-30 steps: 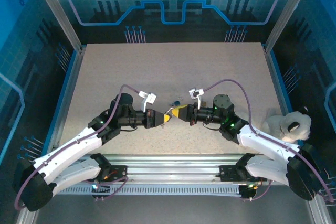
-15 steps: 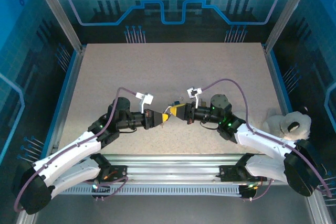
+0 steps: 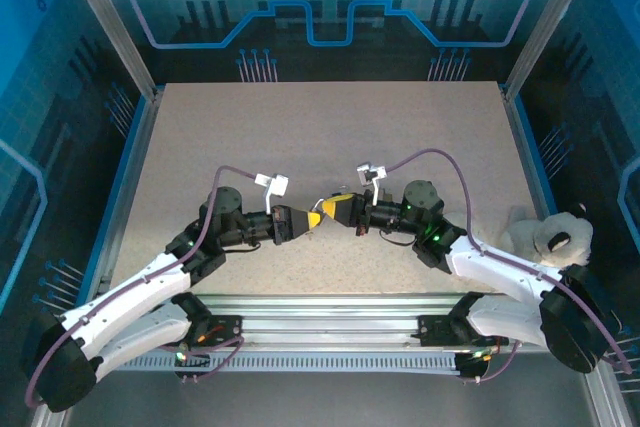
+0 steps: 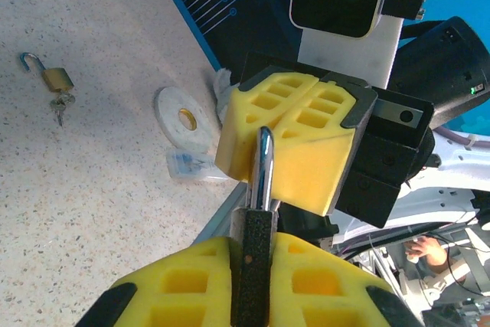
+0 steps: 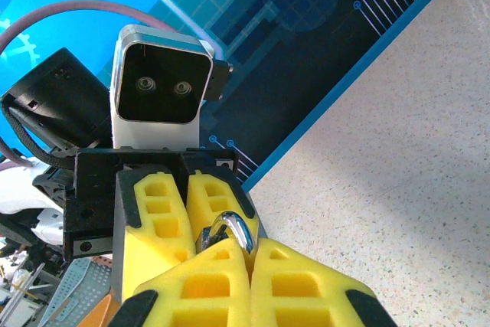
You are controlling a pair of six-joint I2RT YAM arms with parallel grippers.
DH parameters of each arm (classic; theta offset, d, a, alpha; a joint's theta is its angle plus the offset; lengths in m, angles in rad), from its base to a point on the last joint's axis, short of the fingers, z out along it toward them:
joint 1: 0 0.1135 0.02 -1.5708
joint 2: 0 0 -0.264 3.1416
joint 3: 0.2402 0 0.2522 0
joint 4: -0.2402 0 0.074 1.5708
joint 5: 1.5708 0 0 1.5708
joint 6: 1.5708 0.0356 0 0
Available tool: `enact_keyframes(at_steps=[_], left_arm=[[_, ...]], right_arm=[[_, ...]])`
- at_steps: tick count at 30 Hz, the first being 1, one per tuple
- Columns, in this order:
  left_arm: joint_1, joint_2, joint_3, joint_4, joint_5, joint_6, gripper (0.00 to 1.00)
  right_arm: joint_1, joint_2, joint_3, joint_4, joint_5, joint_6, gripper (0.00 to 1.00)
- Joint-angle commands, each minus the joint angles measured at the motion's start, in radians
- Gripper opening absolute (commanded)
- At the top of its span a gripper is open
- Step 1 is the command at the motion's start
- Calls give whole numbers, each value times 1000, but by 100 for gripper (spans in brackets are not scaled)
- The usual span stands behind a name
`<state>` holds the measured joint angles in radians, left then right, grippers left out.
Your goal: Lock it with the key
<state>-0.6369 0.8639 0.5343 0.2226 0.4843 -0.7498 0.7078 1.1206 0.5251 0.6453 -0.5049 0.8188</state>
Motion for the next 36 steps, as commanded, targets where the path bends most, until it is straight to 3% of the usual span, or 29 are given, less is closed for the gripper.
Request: enact_keyframes(at_steps=[1, 9, 16, 26, 36], left_arm=[[14, -10, 11, 200, -62, -29, 0], [15, -18, 7, 187, -86, -23, 0], [18, -20, -9, 224, -110, -31, 0], [27, -18, -10, 267, -126, -19, 0], [37, 14, -1, 287, -98, -22, 0]], right_arm=[[66, 0, -25, -38, -134, -42, 0], [79, 7, -31, -16, -152, -24, 0], [124, 58, -88, 127, -124, 30, 0], [198, 89, -121, 180, -66, 25, 0], [194, 38, -115, 112, -40, -10, 0]])
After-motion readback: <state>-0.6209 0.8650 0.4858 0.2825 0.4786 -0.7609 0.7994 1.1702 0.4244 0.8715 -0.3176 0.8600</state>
